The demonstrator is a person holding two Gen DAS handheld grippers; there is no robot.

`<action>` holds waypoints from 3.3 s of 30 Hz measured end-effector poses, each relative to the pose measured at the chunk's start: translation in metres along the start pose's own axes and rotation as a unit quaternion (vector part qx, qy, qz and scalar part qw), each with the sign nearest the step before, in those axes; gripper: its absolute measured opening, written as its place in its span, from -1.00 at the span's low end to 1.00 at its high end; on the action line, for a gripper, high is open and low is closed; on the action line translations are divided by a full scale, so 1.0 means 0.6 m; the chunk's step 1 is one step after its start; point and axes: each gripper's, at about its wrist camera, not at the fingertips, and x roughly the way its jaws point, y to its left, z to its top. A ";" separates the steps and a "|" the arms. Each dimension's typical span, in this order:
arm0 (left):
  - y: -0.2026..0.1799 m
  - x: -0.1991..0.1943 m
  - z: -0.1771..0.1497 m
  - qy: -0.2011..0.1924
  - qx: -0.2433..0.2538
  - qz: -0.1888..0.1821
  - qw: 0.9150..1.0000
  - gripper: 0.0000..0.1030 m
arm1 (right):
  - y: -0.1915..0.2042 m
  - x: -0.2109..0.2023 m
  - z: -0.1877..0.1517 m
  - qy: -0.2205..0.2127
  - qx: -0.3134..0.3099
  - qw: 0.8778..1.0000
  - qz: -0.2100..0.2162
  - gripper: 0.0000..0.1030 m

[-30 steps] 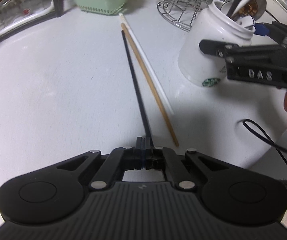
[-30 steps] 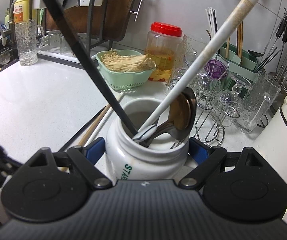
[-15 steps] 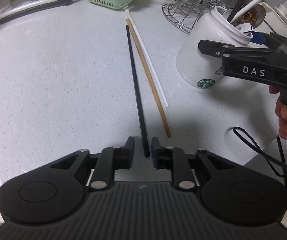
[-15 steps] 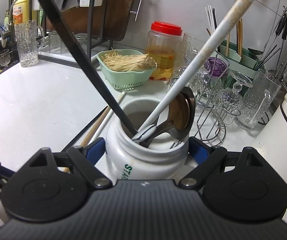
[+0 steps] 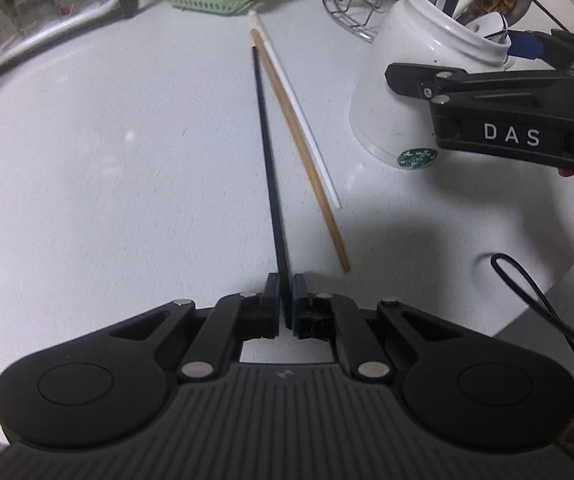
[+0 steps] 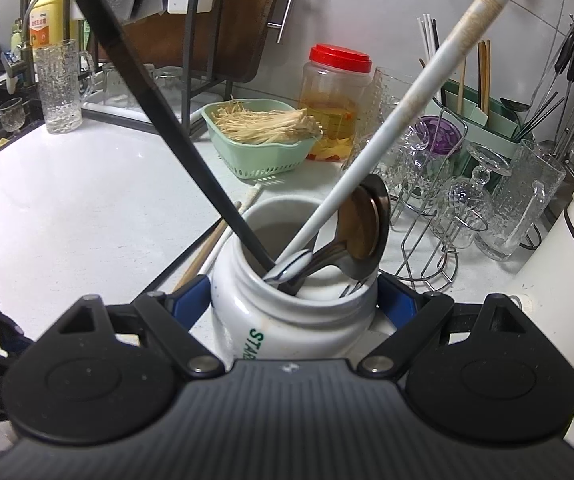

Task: Organize utensils
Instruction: 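Lift the black chopstick with the left tool toward the mug, then carry the black chopstick with the left tool over the mug, then lower the black chopstick into the mug held by the right tool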

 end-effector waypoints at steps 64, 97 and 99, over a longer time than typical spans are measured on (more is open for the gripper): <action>0.089 -0.223 -0.062 -0.036 -0.091 -0.038 0.994 -0.89 | 0.004 -0.013 -0.014 -0.020 -0.004 1.000 0.019 0.77; 0.049 -0.399 0.202 -0.102 0.134 -0.046 0.985 -0.89 | 0.019 -0.014 -0.012 -0.018 0.007 1.000 -0.005 0.78; 0.035 -0.418 0.218 -0.107 0.154 -0.046 0.981 -0.89 | 0.019 -0.014 -0.011 -0.018 0.006 1.000 -0.004 0.78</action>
